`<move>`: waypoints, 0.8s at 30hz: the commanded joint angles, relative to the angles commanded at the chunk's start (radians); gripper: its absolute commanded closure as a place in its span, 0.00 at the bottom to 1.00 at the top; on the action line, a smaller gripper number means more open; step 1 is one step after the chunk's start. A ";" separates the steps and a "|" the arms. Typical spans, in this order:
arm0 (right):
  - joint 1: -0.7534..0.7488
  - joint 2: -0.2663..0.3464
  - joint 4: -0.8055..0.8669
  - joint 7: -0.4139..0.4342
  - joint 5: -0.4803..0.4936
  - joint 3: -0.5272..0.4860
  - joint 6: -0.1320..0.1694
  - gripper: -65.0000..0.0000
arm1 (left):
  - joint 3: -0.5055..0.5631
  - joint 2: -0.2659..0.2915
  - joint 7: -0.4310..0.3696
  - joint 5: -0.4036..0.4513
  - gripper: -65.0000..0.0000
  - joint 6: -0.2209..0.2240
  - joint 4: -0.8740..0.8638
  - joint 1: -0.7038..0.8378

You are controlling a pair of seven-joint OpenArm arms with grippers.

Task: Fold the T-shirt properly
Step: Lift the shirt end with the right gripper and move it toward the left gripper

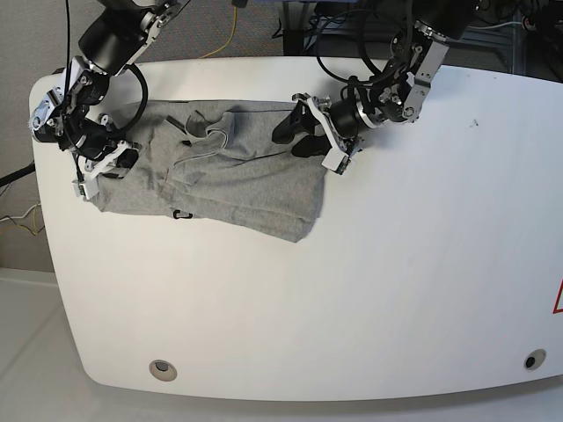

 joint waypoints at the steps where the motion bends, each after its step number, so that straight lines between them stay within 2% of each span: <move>1: -0.002 0.000 0.015 0.000 0.002 0.000 0.000 0.97 | 0.000 0.000 0.000 0.000 0.52 0.000 0.000 0.000; 4: -0.005 -0.003 0.089 -0.031 0.000 0.000 0.000 0.97 | 0.000 0.000 0.000 0.000 0.52 0.000 0.000 0.000; 12: -0.002 -0.006 0.227 -0.031 0.008 -0.048 0.000 0.97 | 0.000 0.000 0.000 0.000 0.52 0.000 -0.002 0.000; 21: 0.002 -0.008 0.245 -0.031 0.008 -0.077 0.000 0.97 | 0.000 0.002 0.000 0.000 0.52 0.000 -0.002 0.000; 24: 0.003 -0.029 0.247 -0.031 0.008 -0.078 0.000 0.97 | 0.000 0.000 0.000 0.000 0.52 0.000 -0.002 0.000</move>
